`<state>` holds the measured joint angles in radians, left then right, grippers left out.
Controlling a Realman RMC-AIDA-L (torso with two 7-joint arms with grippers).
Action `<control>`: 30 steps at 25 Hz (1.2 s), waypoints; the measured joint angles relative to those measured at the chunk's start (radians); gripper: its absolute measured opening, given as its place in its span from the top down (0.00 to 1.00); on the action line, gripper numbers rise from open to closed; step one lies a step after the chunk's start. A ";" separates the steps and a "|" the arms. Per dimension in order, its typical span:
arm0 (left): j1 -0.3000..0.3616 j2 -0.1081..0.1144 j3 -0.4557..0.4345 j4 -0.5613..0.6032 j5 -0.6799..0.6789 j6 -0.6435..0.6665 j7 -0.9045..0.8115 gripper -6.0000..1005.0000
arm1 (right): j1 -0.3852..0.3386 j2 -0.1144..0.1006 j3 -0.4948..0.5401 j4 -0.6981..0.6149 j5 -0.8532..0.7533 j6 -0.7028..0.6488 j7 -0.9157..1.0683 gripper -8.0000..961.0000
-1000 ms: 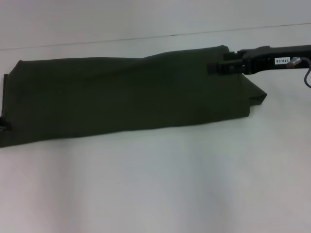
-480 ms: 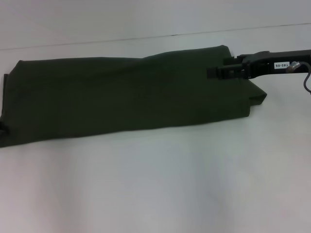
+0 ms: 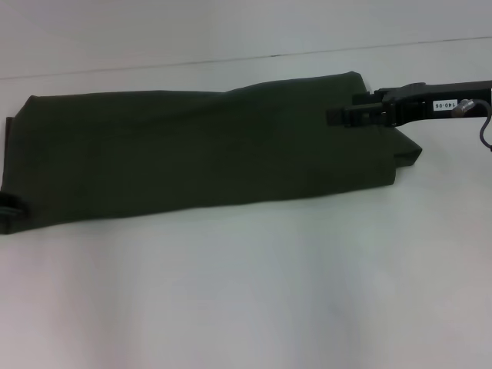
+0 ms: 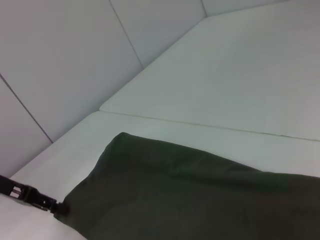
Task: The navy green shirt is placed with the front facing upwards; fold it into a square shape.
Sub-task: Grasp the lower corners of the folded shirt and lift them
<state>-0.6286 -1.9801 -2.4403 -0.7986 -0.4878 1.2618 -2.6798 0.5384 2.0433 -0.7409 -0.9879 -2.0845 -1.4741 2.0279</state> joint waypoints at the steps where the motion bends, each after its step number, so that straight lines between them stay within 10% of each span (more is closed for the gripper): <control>1: -0.002 0.000 0.001 0.008 0.000 0.000 0.000 0.49 | 0.000 0.000 0.000 0.000 0.001 0.000 0.000 0.06; 30: -0.015 -0.006 0.004 0.000 0.005 0.008 -0.014 0.38 | -0.012 0.001 0.003 0.000 0.005 -0.009 0.000 0.06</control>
<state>-0.6436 -1.9863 -2.4362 -0.7986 -0.4832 1.2694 -2.6936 0.5261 2.0447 -0.7378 -0.9879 -2.0799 -1.4834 2.0279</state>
